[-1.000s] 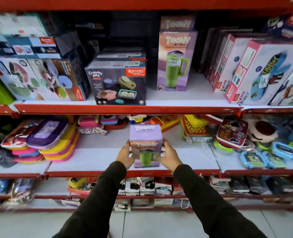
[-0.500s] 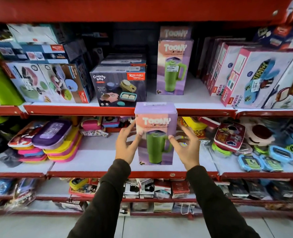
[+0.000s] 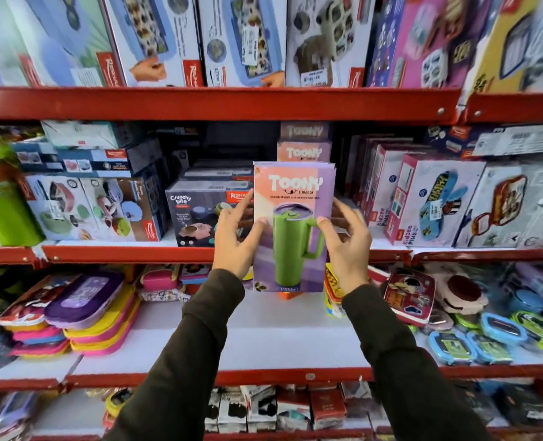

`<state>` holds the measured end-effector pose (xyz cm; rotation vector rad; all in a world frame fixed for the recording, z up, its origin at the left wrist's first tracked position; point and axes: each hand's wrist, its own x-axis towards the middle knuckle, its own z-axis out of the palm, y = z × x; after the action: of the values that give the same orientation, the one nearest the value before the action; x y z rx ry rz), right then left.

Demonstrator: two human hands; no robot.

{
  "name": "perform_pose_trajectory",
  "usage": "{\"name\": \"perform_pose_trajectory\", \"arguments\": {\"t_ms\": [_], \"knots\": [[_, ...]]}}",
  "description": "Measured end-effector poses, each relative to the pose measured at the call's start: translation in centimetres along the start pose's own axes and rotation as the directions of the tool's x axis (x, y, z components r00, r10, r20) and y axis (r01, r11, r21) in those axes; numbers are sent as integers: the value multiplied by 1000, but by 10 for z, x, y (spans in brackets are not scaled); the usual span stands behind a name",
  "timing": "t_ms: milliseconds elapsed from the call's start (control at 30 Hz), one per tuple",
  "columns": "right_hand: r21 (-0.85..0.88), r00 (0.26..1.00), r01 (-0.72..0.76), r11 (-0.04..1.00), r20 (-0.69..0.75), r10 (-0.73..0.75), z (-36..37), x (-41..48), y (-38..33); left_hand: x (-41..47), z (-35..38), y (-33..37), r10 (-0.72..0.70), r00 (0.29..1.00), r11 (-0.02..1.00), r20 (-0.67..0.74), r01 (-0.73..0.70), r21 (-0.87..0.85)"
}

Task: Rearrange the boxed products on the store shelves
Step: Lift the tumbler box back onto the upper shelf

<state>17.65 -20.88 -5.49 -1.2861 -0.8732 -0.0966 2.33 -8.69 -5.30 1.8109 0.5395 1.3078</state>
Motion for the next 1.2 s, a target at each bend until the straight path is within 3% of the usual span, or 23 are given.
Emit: {"name": "perform_pose_trajectory", "arguments": {"t_ms": [400, 567, 800, 1200], "knots": [[-122, 995, 97, 988, 44, -93, -6, 41, -1, 32, 15, 20, 44, 997, 999, 62, -43, -6], [-167, 997, 62, 984, 61, -52, -8, 55, 15, 50, 34, 7, 46, 996, 999, 82, -46, 2], [-292, 993, -62, 954, 78, 88, -1, 76, 41, 77, 60, -20, -57, 995, 993, 85, 48, 104], [-383, 991, -76, 921, 71, 112, 6, 83, 53, 81, 70, -21, -127, 988, 985, 90, 115, 131]]}}
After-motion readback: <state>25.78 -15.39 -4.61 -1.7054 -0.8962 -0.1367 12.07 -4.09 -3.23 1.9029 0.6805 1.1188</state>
